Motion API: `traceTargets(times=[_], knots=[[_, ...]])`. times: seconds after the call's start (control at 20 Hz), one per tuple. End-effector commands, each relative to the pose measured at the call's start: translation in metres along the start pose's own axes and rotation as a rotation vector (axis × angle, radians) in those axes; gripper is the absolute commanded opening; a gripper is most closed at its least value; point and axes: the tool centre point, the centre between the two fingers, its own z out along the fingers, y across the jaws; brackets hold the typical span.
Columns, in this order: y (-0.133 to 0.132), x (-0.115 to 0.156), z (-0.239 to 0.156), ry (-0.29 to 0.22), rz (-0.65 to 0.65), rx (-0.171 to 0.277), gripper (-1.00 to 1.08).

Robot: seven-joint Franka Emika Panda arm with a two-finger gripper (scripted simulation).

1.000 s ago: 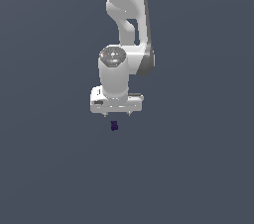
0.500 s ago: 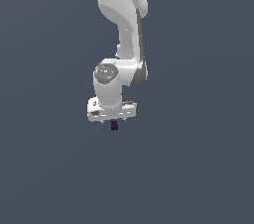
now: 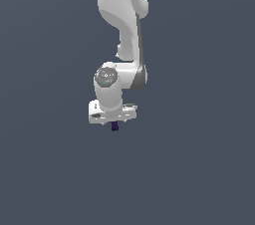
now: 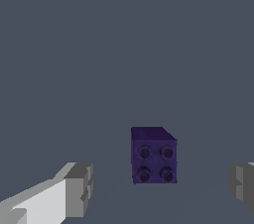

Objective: Pick up the object and move it to a goal position.

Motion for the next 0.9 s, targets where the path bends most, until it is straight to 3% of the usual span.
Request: traceTargets(times=[0.0,0.5,0.55,0.85], knots=[[0.0,-0.001,0.011,-0.001,0.0,0.0,1.0],[0.0,0.0,0.041,0.0,-0.003,0.001,1.0],[0.0,0.0,0.041,0.0,-0.003,0.001,-1.0],[0.0,0.0,0.041,0.0,-0.003,0.001,-1.0]])
